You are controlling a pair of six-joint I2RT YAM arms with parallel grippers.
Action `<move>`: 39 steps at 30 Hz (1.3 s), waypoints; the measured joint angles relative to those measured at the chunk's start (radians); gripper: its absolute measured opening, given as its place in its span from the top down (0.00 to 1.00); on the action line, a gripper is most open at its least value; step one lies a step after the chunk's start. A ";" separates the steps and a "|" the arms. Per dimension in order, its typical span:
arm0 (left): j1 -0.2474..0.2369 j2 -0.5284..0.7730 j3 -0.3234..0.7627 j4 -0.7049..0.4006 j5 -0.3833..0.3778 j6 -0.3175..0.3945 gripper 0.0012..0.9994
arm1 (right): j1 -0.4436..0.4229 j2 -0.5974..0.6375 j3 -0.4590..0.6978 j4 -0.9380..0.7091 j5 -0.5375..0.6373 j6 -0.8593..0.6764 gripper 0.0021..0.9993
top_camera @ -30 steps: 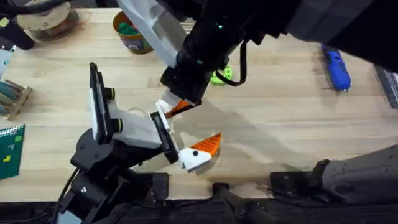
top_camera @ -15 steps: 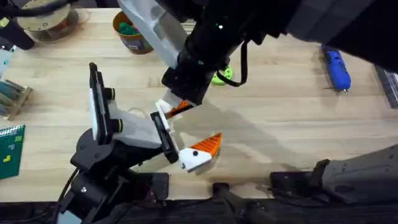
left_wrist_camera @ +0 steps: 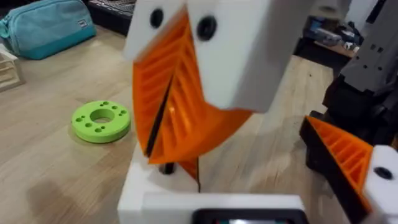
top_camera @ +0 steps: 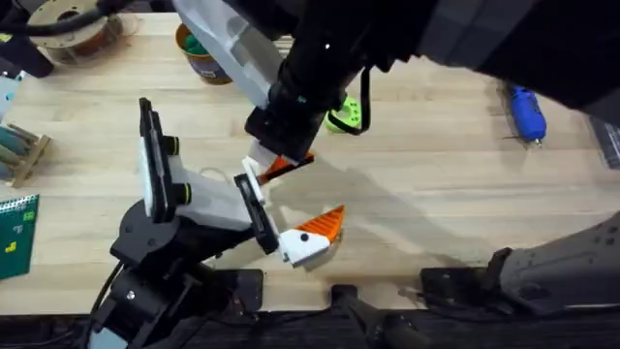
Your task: Pick up the gripper from the table and insert it into the empty holder that is missing its gripper. Then pick up a screw, insert it into the mounting hole, and use the screwdriver to tighten it. Finally, clean up the table by picking up the vegetable and placing it into the bucket.
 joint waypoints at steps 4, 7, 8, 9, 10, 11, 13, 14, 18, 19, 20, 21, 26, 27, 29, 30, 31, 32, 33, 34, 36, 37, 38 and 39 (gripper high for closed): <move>0.000 0.000 0.000 0.000 0.000 0.003 0.01 | 0.000 0.007 0.000 0.011 -0.001 0.000 0.99; 0.000 0.000 0.000 0.000 0.000 0.003 0.01 | 0.002 0.010 0.000 0.012 -0.001 0.000 0.99; 0.000 0.000 0.000 0.000 0.000 0.003 0.01 | 0.002 0.010 0.000 0.012 -0.001 0.000 0.99; 0.000 0.000 0.000 0.000 0.000 0.003 0.01 | 0.002 0.010 0.000 0.012 -0.001 0.000 0.99; 0.000 0.000 0.000 0.000 0.000 0.003 0.01 | 0.002 0.010 0.000 0.012 -0.001 0.000 0.99; 0.000 0.000 0.000 0.000 0.000 0.003 0.01 | 0.002 0.010 0.000 0.012 -0.001 0.000 0.99; 0.000 0.000 0.000 0.000 0.000 0.003 0.01 | 0.002 0.010 0.000 0.012 -0.001 0.000 0.99; 0.000 0.000 0.000 0.000 0.000 0.003 0.01 | 0.002 0.010 0.000 0.012 -0.001 0.000 0.99; 0.000 0.000 0.000 0.000 0.000 0.003 0.01 | 0.002 0.010 0.000 0.013 -0.001 0.000 0.99; 0.000 0.000 0.000 0.000 0.000 0.003 0.01 | 0.002 0.010 0.000 0.013 -0.001 0.000 0.99; 0.000 0.000 0.000 0.000 0.000 0.003 0.01 | 0.002 0.010 0.000 0.013 -0.001 0.000 0.99; 0.000 0.000 0.000 0.000 0.000 0.003 0.01 | 0.002 0.010 0.000 0.012 -0.001 0.000 0.98; 0.000 0.000 0.000 0.000 0.000 0.003 0.01 | 0.002 0.010 0.000 0.013 -0.001 -0.003 0.80; 0.000 0.000 0.000 0.000 0.000 0.003 0.01 | 0.002 0.010 0.000 0.013 -0.001 -0.003 0.77; 0.000 0.000 0.000 0.000 0.000 0.003 0.01 | 0.002 0.010 0.000 0.013 0.000 -0.004 0.68; 0.000 0.000 0.000 0.000 0.000 0.003 0.01 | 0.002 0.010 0.000 0.013 -0.001 -0.004 0.63; 0.000 0.000 0.000 0.000 0.000 0.003 0.01 | 0.002 0.010 0.000 0.013 0.001 -0.003 0.55; 0.000 0.000 0.000 0.000 -0.001 0.003 0.01 | 0.001 0.010 0.000 0.012 0.007 -0.004 0.46; 0.000 0.000 0.000 0.000 -0.004 0.003 0.01 | -0.001 0.010 0.000 0.012 0.012 -0.006 0.34; 0.000 0.000 0.000 0.000 -0.005 0.002 0.01 | -0.003 0.010 0.000 0.011 0.021 -0.008 0.23; 0.000 0.000 0.000 0.000 -0.007 0.002 0.01 | -0.009 0.009 0.000 0.011 0.030 -0.007 0.16; 0.000 0.000 0.000 0.000 -0.007 0.002 0.01 | -0.010 0.009 0.000 0.010 0.030 -0.007 0.15; 0.000 0.000 0.000 0.000 -0.007 0.002 0.01 | -0.010 0.009 0.000 0.009 0.031 -0.007 0.15; 0.000 0.000 0.000 0.000 -0.007 0.002 0.01 | -0.010 0.008 0.000 0.007 0.031 -0.007 0.15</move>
